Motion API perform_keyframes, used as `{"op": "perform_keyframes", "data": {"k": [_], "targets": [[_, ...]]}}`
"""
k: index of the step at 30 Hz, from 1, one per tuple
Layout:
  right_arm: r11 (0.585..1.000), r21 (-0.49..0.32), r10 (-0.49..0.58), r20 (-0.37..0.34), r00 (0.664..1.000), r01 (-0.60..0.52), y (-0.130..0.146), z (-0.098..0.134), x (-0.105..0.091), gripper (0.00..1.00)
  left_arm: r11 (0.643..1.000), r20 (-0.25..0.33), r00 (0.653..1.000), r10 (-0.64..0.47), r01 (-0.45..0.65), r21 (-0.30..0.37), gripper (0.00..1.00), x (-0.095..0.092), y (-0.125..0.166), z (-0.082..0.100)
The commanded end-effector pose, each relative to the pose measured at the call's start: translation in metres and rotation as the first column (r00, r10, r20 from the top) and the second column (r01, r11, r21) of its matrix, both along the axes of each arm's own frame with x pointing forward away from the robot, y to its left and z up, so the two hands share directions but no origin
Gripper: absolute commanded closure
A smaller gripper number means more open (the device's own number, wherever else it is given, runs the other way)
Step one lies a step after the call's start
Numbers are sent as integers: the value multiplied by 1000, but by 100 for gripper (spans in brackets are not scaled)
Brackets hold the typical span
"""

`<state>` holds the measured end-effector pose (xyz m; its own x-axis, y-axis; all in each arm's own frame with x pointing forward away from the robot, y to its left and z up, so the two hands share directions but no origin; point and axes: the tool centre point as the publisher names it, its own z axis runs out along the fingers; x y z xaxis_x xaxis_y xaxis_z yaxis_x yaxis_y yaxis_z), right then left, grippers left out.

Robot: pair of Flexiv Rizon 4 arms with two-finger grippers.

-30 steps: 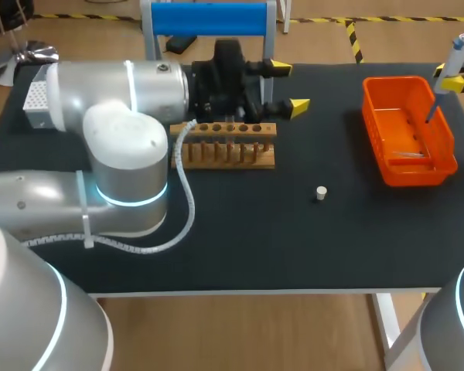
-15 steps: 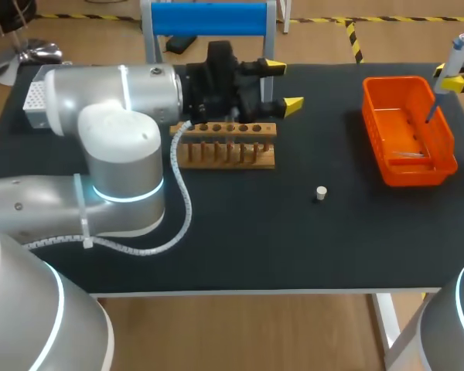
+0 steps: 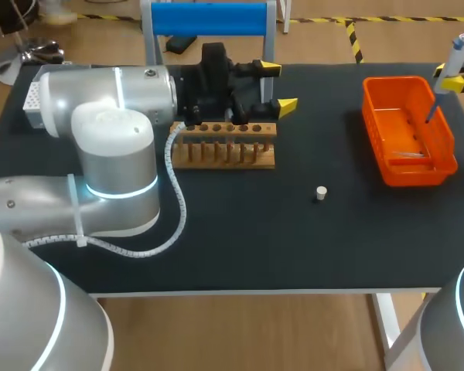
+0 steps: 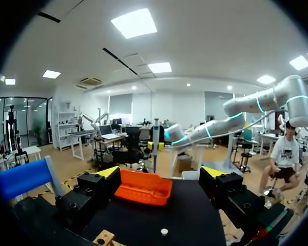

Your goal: Invert the test tube, pick up the pipette, mount the tip to pipette, aspirate from beaker and dispense into the tube, eject the tip, return the pipette, and cap with the stopper.

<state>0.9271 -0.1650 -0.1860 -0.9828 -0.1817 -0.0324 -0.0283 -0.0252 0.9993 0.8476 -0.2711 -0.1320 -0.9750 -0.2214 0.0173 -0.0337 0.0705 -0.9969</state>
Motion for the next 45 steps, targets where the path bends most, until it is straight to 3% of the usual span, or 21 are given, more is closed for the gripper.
{"op": "perform_keyframes", "data": {"k": [1,31,39,45], "targets": [[1000,-3,-2,1,1000,2,0,1,-1,100,1000,-5,1000,9,-9,13,0,-3,-2,1],[1000,-3,-2,1,1000,2,0,1,-1,100,1000,-5,1000,9,-9,13,0,-3,-2,1],[999,-2,-50,13,999,50,31,27,-19,100,1000,-5,1000,9,-9,13,0,-3,-2,1],[998,-12,-58,24,998,58,60,34,-29,100,1000,-5,1000,9,-9,13,0,-3,-2,1]]}}
